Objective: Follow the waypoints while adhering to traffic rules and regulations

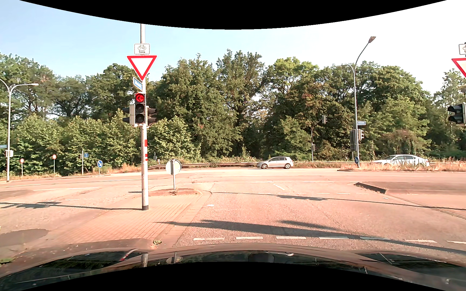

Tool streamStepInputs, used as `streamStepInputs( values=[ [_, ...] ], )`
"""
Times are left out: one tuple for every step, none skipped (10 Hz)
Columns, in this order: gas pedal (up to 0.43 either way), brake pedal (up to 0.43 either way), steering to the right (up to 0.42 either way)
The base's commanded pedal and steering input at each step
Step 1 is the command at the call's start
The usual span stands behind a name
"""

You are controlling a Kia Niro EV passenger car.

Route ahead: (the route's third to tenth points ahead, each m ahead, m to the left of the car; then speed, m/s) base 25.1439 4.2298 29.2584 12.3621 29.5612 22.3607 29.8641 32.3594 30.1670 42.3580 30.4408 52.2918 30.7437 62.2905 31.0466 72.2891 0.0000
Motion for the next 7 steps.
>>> streamStepInputs(
  values=[
    [0.000,0.305,-0.001],
    [0.000,0.305,-0.001],
    [0.000,0.305,-0.001],
    [0.000,0.305,-0.001],
    [0.000,0.305,-0.001],
    [0.000,0.305,-0.001],
    [0.000,0.305,0.000]
  ],
)
